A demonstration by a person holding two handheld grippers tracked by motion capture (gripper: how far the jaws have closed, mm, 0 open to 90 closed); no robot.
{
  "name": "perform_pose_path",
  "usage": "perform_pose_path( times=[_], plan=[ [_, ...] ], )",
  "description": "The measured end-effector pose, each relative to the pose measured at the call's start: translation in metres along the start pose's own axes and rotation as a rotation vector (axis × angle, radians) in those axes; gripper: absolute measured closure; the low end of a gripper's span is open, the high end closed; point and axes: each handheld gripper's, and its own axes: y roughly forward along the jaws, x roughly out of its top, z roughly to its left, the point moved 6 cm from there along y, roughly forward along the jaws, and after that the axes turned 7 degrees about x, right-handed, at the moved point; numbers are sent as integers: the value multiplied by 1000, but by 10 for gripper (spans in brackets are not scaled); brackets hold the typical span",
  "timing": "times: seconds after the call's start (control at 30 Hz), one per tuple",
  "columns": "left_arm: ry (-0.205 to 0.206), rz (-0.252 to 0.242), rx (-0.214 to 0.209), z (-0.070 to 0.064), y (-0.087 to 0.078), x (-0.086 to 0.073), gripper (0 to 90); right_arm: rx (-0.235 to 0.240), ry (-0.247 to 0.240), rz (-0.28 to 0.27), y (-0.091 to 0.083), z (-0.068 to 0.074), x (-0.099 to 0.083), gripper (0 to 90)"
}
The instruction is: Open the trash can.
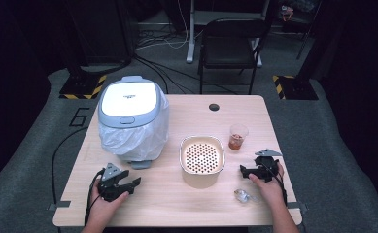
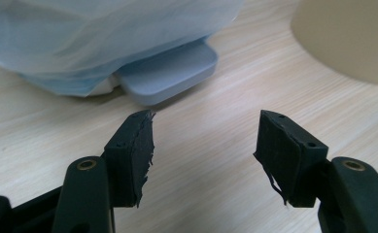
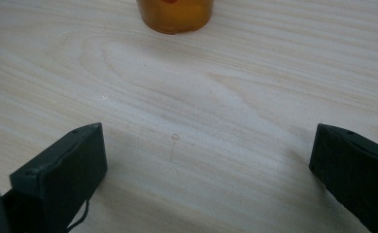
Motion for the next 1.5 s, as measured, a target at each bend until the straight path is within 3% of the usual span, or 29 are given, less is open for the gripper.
perform_pose_path(
  times=[0.07,0.2,0.3,0.47,0.5,0.7,0.73,0.77,0.87,0.93,0.97,1.1,1.33,1.4,1.43,1.5],
  plan=[
    [24,-14,-8,-4,1,3,398,0,0,0,0,0,0,0],
    [60,-50,26,-10,7,10,407,-1,0,0,0,0,0,0],
    [89,-46,51,-12,14,12,421,-1,0,0,0,0,0,0],
    [80,-59,99,-14,22,16,441,-1,1,-1,0,0,0,0],
    [91,-69,126,-13,24,18,443,-1,0,-1,0,0,0,0],
    [93,-66,173,-12,30,19,484,-1,1,0,0,0,0,0],
    [116,-55,194,-10,31,19,484,-1,1,-1,0,0,0,0],
    [88,-53,190,-13,33,16,486,-1,0,-1,0,0,0,0],
    [81,-77,201,-11,34,15,489,-1,0,0,0,0,0,0],
    [131,-64,222,-10,34,13,490,-1,0,-1,0,0,0,0],
    [108,-69,224,-13,36,12,489,-1,1,-1,0,0,0,0],
    [140,-70,255,-14,37,9,491,-2,1,-1,0,0,0,0],
    [128,-83,253,-14,38,8,507,-5,0,-2,0,0,0,0],
    [86,-97,237,-11,37,8,534,-5,1,-2,0,0,0,0],
    [89,-93,232,-8,36,9,547,-5,0,-2,0,0,0,0],
    [39,-102,211,-9,37,8,563,-5,0,-2,0,0,0,0]
  ],
)
